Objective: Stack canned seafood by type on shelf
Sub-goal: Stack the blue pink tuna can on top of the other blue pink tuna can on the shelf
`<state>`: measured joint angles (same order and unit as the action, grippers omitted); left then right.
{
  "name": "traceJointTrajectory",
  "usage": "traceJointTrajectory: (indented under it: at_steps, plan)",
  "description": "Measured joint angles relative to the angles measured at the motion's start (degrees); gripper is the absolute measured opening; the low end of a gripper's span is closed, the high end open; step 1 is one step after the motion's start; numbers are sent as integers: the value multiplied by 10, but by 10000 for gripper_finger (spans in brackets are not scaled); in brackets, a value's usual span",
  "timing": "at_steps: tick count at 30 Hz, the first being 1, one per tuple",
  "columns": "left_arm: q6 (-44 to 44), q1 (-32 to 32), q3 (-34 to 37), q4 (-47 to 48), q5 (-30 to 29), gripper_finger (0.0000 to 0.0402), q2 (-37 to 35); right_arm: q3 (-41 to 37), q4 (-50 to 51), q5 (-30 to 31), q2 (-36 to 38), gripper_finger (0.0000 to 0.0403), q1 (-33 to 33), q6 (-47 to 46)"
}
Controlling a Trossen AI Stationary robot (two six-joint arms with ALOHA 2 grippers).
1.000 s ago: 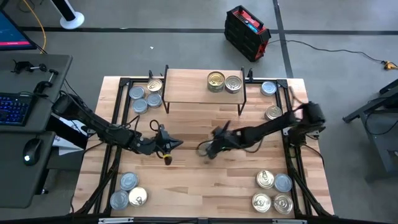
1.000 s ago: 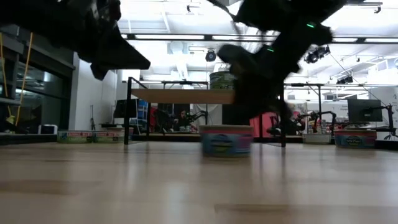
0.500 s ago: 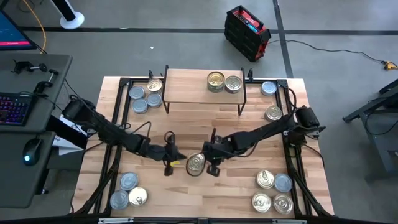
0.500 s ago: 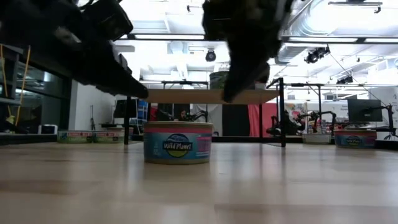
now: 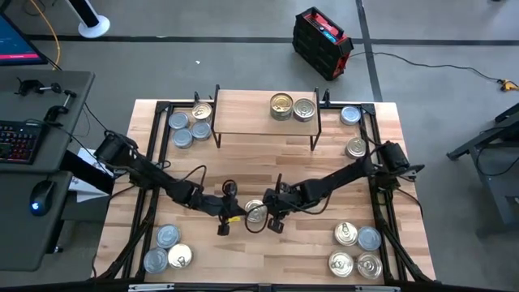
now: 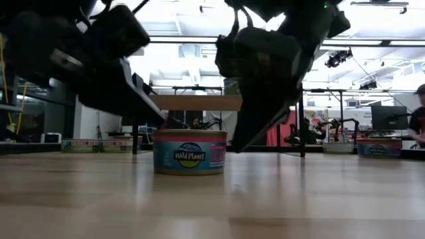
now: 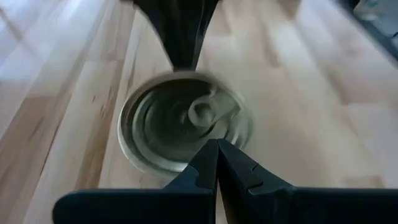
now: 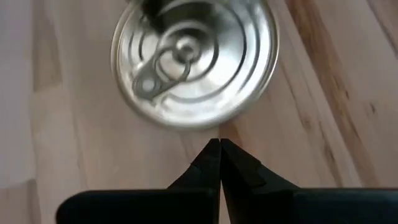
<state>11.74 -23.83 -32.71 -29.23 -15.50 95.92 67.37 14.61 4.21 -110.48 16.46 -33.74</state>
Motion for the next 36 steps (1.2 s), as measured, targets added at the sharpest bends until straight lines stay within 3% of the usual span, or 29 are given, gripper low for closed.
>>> traceJointTrajectory:
  at_steps: [19,26,36]
  plan:
    - [46,-7,0,41,-2,0,15,91,1,-13,19,0,-6,42]
    - [59,-27,1,41,0,0,-1,176,128,-10,20,0,-9,41]
    - [1,-19,-8,1,28,0,7,276,329,18,20,0,-3,42]
